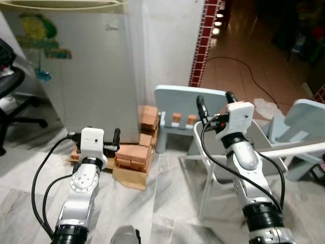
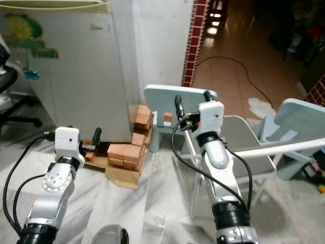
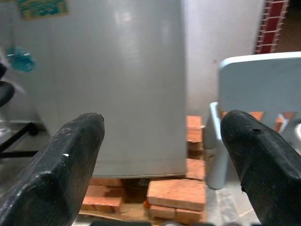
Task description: Restocking fridge
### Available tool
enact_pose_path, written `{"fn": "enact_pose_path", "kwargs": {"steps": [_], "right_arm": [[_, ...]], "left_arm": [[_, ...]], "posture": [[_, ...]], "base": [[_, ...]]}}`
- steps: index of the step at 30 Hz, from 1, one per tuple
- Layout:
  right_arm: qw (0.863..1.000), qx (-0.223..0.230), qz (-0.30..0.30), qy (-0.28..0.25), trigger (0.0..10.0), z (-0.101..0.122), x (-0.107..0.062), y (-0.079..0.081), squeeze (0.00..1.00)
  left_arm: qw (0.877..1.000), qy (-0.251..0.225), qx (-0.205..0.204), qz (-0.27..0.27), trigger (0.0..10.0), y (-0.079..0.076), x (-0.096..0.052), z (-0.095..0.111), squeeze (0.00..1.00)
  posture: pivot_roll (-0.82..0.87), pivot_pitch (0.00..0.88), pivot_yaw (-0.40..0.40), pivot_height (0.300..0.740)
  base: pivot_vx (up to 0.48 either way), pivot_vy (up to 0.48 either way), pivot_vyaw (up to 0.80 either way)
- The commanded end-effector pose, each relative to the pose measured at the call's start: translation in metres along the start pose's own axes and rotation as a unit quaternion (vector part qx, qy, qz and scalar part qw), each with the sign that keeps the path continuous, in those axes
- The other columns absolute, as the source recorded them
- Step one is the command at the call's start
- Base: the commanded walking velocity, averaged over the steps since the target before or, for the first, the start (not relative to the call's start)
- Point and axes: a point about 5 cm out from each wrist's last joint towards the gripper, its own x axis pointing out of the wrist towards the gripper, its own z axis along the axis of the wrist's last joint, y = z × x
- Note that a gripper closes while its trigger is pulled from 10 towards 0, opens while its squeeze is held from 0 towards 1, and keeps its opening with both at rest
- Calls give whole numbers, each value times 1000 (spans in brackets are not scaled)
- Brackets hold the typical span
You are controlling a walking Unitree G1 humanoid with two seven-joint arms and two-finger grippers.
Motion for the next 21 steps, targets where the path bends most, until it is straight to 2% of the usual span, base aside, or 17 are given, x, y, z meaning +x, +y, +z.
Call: {"fn": "enact_pose_path", "kwargs": {"steps": [1, 9, 10, 11, 13, 16, 19, 21], "right_arm": [[999, -2, -26, 37, 10000, -14, -7, -6, 0], [998, -10, -31, 46, 10000, -17, -9, -8, 0], [995, 11, -39, 95, 10000, -34, -18, -8, 0], [995, 11, -39, 95, 10000, -34, -18, -8, 0], [983, 67, -47, 163, 10000, -55, -26, 0, 0], [982, 70, -41, 168, 10000, -53, -21, 5, 0], [985, 74, -30, 150, 10000, -47, -21, 8, 0], [987, 78, -25, 138, 10000, -43, -26, 8, 0]], "left_arm": [[1000, -5, 5, -5, 10000, -2, 3, 2, 0], [1000, -5, 2, -4, 10000, -3, 3, 2, 0], [1000, -9, -4, -9, 10000, -7, 4, 5, 0], [1000, -9, -4, -9, 10000, -7, 4, 5, 0], [999, -25, -14, -23, 10000, -15, 7, 15, 0], [999, -38, -18, -26, 10000, -15, 8, 23, 0], [998, -48, -27, -28, 10000, -15, 6, 28, 0], [997, -56, -34, -36, 10000, -15, 1, 26, 0]], "posture": [[62, 0, -15, 740], [62, 0, -15, 740], [72, 0, -19, 740], [72, 0, -19, 740], [77, 0, -21, 740], [74, 0, -17, 740], [78, 0, -14, 740], [77, 0, -15, 740]], "base": [[0, 480, 0], [0, 480, 0], [0, 480, 0], [0, 480, 0], [0, 480, 0], [0, 480, 0], [0, 480, 0], [0, 480, 0]]}}
